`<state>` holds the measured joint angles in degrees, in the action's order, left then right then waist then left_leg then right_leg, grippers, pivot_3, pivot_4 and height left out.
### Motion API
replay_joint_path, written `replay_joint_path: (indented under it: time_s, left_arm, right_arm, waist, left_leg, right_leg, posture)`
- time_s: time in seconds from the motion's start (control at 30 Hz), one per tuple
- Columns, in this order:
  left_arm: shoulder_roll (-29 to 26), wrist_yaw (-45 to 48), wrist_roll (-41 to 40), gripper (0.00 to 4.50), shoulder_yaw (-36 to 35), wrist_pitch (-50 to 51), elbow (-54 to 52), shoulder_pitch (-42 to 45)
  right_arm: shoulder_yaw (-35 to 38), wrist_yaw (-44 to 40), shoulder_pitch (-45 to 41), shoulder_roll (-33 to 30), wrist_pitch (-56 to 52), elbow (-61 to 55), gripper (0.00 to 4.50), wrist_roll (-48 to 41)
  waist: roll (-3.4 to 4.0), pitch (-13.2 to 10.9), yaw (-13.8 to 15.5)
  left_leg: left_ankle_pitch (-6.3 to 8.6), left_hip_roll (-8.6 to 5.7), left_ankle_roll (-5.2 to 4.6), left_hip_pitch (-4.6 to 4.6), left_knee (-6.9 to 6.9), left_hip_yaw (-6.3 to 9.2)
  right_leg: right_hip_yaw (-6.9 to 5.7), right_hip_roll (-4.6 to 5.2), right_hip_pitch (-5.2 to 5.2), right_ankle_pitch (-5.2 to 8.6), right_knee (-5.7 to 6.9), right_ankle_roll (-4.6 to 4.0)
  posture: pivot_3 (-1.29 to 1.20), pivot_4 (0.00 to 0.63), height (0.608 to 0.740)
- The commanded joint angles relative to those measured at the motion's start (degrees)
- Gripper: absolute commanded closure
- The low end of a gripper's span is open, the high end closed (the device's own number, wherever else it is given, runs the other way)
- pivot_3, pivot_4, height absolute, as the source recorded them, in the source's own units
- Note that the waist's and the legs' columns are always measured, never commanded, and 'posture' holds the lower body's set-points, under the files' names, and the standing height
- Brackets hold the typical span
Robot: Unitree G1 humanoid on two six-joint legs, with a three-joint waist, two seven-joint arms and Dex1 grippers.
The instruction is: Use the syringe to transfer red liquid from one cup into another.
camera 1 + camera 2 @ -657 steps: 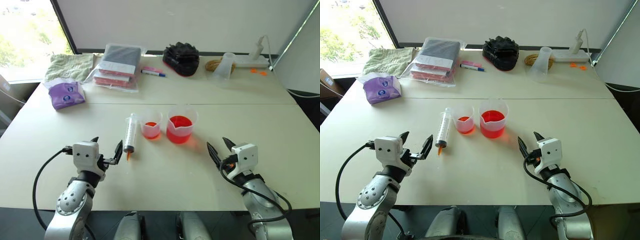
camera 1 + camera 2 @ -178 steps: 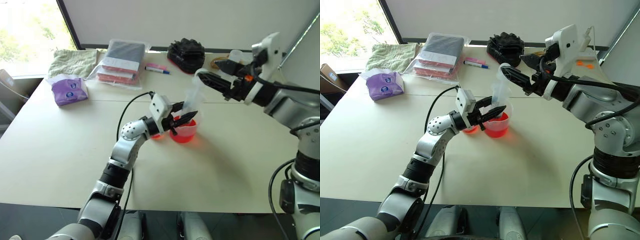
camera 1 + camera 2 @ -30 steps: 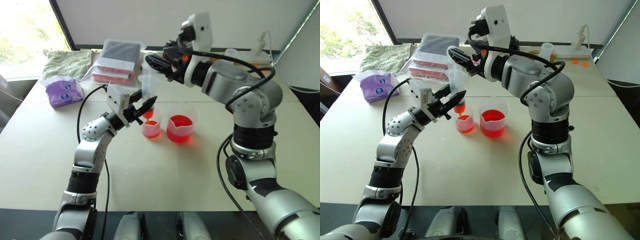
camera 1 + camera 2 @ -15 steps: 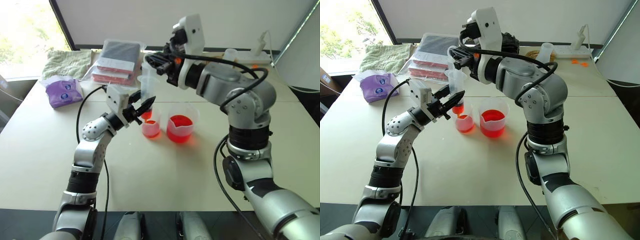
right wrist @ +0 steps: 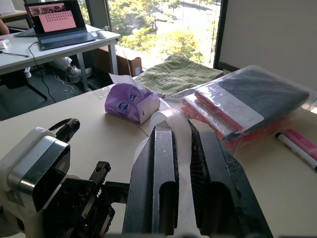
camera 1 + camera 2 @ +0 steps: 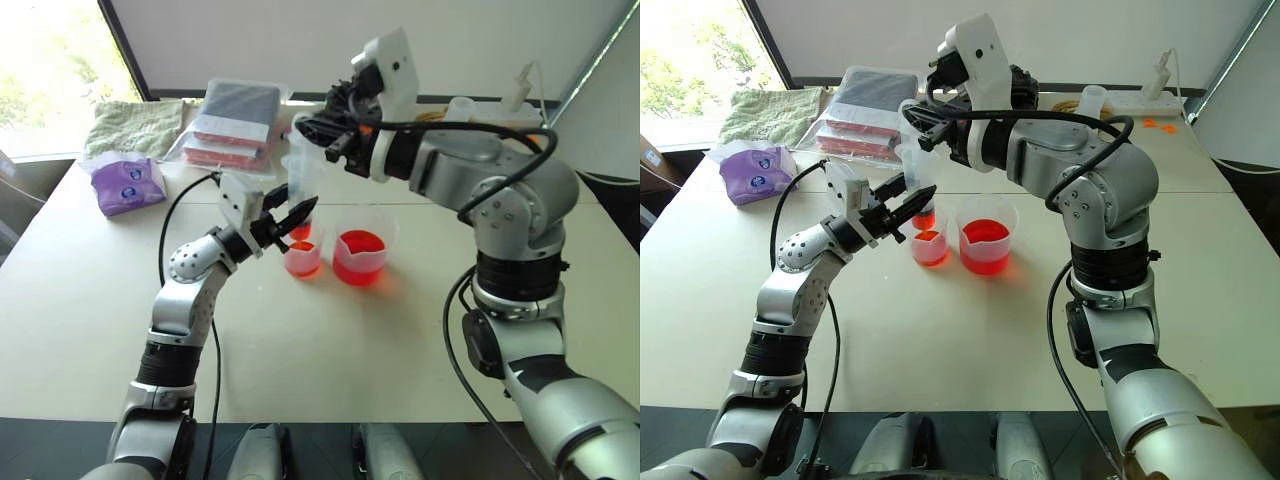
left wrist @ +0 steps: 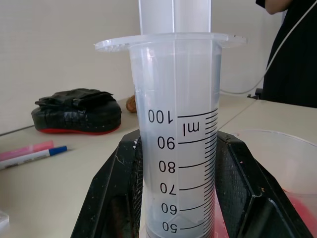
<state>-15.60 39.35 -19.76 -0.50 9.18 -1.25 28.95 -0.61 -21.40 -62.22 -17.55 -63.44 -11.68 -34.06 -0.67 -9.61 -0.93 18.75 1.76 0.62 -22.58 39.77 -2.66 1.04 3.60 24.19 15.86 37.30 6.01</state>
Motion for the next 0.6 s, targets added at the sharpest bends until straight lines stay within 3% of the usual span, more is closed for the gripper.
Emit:
replay_joint_path:
  time_s: [0.03,0.6]
  left_arm:
    - [0.5,0.2,-0.4,2.99,-0.1,-2.2,-0.9,2.8]
    - [2.6,-0.5,-1.5,2.99,-1.0,-1.1,1.0,6.3]
  right_arm:
    - [-1.0,-1.9,0.2,-0.2,-1.0,-2.9,4.49,-1.4]
    - [-2.7,-4.2,1.4,-0.4,-4.2,-5.9,4.49,-2.7]
  waist:
    - [0.0,0.0,0.0]
    - [0.0,0.0,0.1]
  left_leg:
    - [0.0,0.0,0.0,0.0,0.0,0.0]
    - [0.0,-0.01,0.0,0.0,-0.02,0.0]
  right_leg:
    - [0.0,0.0,0.0,0.0,0.0,0.0]
    - [0.0,0.01,0.0,0.0,-0.02,0.0]
  posture:
    - [0.0,0.15,0.74]
    - [0.0,0.15,0.74]
